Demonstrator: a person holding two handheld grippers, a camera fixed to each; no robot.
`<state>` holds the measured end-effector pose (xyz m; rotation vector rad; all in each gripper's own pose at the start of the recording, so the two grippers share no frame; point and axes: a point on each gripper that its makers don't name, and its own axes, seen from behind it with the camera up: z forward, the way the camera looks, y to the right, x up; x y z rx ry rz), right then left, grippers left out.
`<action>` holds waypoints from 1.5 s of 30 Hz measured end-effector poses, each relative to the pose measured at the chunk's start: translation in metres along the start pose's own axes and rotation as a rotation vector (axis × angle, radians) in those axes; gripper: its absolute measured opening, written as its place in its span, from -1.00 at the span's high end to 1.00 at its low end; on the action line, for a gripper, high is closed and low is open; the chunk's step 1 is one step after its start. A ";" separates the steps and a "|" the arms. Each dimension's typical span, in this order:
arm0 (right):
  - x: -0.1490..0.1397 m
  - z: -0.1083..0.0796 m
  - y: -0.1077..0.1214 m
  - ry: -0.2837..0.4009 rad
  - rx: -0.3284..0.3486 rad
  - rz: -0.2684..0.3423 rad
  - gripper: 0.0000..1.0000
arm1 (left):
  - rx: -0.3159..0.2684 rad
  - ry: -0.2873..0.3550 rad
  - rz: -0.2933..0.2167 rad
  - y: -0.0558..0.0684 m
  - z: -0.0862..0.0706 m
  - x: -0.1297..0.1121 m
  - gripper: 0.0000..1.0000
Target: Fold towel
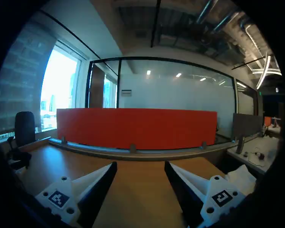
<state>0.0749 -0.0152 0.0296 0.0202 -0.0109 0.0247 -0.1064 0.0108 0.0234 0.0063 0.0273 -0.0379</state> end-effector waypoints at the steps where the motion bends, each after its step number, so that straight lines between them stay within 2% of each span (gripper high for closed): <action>1: -0.002 0.000 0.002 0.003 0.000 0.003 -0.93 | 0.000 0.000 0.000 0.000 0.000 0.000 -0.50; 20: -0.036 -0.007 0.047 0.064 -0.024 0.111 -0.93 | 0.000 0.000 0.000 0.000 0.000 -0.001 -0.51; 32: -0.071 -0.008 0.040 0.059 -0.010 0.119 -0.93 | 0.000 0.000 0.000 0.001 -0.001 -0.001 -0.51; 38: -0.095 -0.009 0.041 0.038 -0.028 0.128 -0.93 | 0.000 0.000 0.000 0.001 -0.001 -0.001 -0.51; 45: -0.114 -0.010 0.040 0.046 -0.023 0.134 -0.93 | 0.000 0.000 0.000 0.000 -0.001 -0.001 -0.50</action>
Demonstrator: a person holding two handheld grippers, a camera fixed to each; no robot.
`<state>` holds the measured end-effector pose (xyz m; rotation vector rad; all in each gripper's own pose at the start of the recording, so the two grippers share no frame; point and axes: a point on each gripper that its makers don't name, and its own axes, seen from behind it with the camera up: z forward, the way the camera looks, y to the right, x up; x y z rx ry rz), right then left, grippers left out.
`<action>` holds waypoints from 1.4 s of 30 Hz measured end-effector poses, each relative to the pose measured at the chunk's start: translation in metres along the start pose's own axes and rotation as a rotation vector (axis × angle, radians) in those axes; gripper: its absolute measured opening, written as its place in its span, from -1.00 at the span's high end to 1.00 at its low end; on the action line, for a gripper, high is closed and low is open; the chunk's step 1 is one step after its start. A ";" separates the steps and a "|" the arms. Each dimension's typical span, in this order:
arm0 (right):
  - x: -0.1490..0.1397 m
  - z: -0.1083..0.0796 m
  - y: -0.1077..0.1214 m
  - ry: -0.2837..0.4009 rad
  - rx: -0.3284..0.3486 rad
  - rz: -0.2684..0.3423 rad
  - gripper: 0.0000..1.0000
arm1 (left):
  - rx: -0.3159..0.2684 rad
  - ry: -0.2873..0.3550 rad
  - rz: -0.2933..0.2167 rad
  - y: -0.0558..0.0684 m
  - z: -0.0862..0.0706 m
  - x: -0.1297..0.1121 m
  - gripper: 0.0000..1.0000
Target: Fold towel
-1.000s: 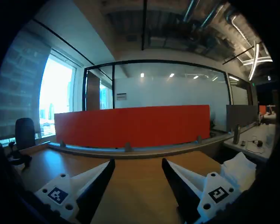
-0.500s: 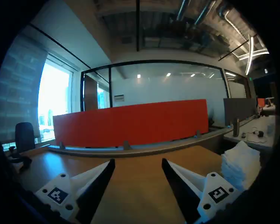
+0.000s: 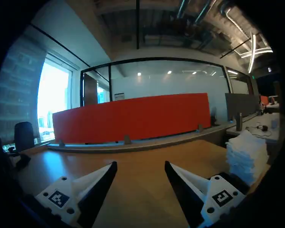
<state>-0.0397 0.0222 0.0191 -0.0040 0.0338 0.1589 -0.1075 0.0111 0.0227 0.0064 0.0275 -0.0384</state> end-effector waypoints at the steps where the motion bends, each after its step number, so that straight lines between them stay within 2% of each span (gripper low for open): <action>1: -0.002 0.000 0.000 0.000 0.001 -0.002 -0.93 | 0.000 0.000 0.000 0.000 0.000 0.000 -0.50; 11: -0.011 -0.003 -0.002 0.031 0.008 -0.019 -0.94 | 0.000 0.000 0.000 0.000 0.000 0.000 -0.50; 19: -0.019 -0.005 -0.002 0.018 0.003 -0.010 -0.94 | 0.000 0.000 0.000 0.000 0.000 0.000 -0.51; 30: -0.026 -0.005 -0.007 0.003 -0.006 -0.063 -0.94 | 0.000 0.000 0.000 0.000 0.000 0.000 -0.51; 42: -0.030 -0.006 -0.013 0.002 0.008 -0.090 -0.94 | 0.000 0.000 0.000 0.001 0.000 0.000 -0.51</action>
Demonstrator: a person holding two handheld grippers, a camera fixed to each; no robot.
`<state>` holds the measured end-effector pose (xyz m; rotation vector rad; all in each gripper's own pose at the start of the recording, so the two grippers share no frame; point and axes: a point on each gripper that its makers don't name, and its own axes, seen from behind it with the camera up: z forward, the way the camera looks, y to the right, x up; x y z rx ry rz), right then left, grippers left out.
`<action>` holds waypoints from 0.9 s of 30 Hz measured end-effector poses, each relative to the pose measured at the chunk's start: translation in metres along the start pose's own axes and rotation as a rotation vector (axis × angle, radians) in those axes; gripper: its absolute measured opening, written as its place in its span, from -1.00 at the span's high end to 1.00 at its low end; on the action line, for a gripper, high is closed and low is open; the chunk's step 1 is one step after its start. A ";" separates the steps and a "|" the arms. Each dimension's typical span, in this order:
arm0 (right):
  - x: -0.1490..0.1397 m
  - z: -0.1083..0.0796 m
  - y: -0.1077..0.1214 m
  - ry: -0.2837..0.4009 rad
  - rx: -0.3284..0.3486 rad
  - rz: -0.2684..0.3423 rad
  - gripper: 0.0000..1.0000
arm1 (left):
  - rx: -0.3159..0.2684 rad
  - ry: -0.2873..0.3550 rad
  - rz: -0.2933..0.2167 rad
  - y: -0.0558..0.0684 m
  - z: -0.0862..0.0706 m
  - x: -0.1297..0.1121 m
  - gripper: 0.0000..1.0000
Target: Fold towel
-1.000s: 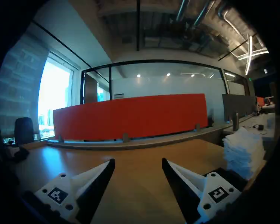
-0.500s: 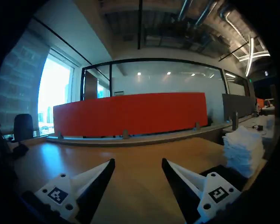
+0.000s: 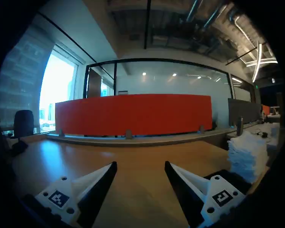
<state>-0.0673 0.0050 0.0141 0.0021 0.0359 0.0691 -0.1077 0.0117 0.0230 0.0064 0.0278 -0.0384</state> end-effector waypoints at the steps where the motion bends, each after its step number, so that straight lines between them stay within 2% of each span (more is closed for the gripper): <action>1: 0.000 0.000 0.000 0.000 0.000 -0.003 -0.94 | 0.000 0.000 0.000 0.000 0.000 0.000 -0.51; 27: 0.004 -0.001 -0.004 -0.003 0.000 -0.023 -0.94 | 0.000 0.000 0.000 0.000 0.000 0.000 -0.50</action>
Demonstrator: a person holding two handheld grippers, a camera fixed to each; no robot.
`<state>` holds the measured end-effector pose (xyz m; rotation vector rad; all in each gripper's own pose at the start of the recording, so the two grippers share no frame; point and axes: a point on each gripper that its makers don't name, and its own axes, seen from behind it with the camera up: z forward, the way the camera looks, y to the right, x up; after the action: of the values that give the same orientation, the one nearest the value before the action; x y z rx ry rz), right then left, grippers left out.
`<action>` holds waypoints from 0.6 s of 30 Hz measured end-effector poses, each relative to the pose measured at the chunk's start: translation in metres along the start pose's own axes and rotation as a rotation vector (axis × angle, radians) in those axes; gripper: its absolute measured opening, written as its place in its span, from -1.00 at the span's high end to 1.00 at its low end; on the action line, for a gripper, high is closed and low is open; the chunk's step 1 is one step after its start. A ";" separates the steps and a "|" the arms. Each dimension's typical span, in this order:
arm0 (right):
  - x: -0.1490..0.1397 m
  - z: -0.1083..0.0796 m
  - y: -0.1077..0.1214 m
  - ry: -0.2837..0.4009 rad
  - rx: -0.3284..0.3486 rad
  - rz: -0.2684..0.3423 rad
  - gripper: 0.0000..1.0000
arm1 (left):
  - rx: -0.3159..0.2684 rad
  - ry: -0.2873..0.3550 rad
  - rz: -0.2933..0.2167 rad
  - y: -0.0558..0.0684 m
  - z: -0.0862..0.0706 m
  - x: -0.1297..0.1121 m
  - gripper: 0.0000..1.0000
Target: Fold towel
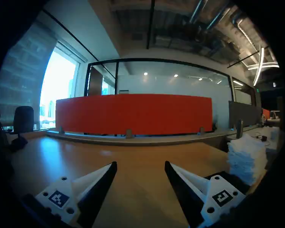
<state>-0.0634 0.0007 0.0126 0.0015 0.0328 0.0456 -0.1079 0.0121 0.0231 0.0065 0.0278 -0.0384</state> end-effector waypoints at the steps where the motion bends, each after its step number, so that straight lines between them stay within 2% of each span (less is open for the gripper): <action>1: 0.000 0.000 0.000 0.000 0.001 0.000 -0.94 | 0.000 0.000 0.000 0.000 0.000 0.000 -0.50; 18: -0.001 0.000 -0.003 -0.001 0.012 0.001 -0.99 | 0.000 0.000 0.000 -0.001 0.000 0.001 -0.51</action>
<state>-0.0640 -0.0020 0.0130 0.0131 0.0321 0.0462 -0.1075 0.0115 0.0231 0.0062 0.0278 -0.0381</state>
